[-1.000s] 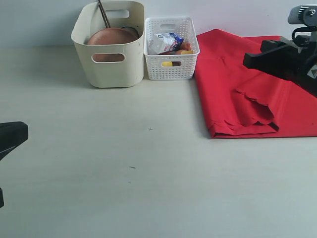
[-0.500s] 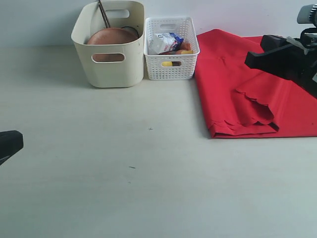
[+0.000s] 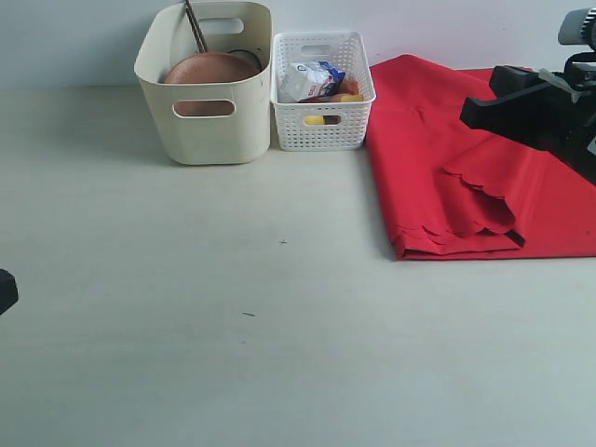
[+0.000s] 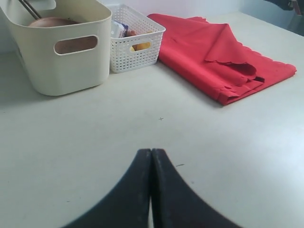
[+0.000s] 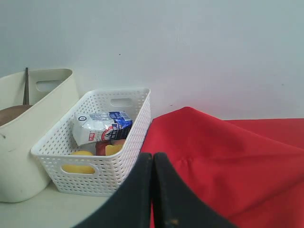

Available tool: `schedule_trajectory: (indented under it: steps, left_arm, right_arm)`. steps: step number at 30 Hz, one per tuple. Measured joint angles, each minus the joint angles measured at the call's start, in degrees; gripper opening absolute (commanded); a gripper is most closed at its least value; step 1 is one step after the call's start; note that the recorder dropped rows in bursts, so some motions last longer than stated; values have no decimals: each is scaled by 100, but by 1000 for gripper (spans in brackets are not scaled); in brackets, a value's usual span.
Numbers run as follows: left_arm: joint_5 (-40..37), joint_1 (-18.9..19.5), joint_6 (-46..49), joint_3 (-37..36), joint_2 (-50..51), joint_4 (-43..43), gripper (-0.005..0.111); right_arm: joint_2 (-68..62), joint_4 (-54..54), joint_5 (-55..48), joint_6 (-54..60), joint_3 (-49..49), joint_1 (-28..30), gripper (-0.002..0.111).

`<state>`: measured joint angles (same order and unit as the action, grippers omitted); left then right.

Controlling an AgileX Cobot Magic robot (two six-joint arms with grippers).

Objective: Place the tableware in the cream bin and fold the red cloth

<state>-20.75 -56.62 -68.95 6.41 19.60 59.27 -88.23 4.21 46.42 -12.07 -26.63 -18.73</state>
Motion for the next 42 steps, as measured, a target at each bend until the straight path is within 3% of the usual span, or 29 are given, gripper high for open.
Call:
schedule_trajectory:
  steps: [4, 10, 16, 29, 38, 42]
  left_arm:
    - [0, 89, 79, -236, -421, 0, 1]
    - [0, 649, 108, -567, -1066, 98, 1]
    - [96, 1614, 108, -624, -1604, 110, 1]
    - [310, 4459, 116, -624, -1922, 120, 1]
    - [1158, 5602, 119, -624, -1922, -95, 1]
    - [1373, 5824, 140, -624, -1922, -95, 1]
  right_arm:
    - [0, 0, 0, -4, 0, 0, 0]
    - [0, 0, -5, -13, 0, 0, 0]
    - [0, 0, -15, -13, 0, 0, 0]
    - [0, 0, -15, -13, 0, 0, 0]
    - [0, 0, -15, -13, 0, 0, 0]
    - [0, 0, -15, -13, 0, 0, 0]
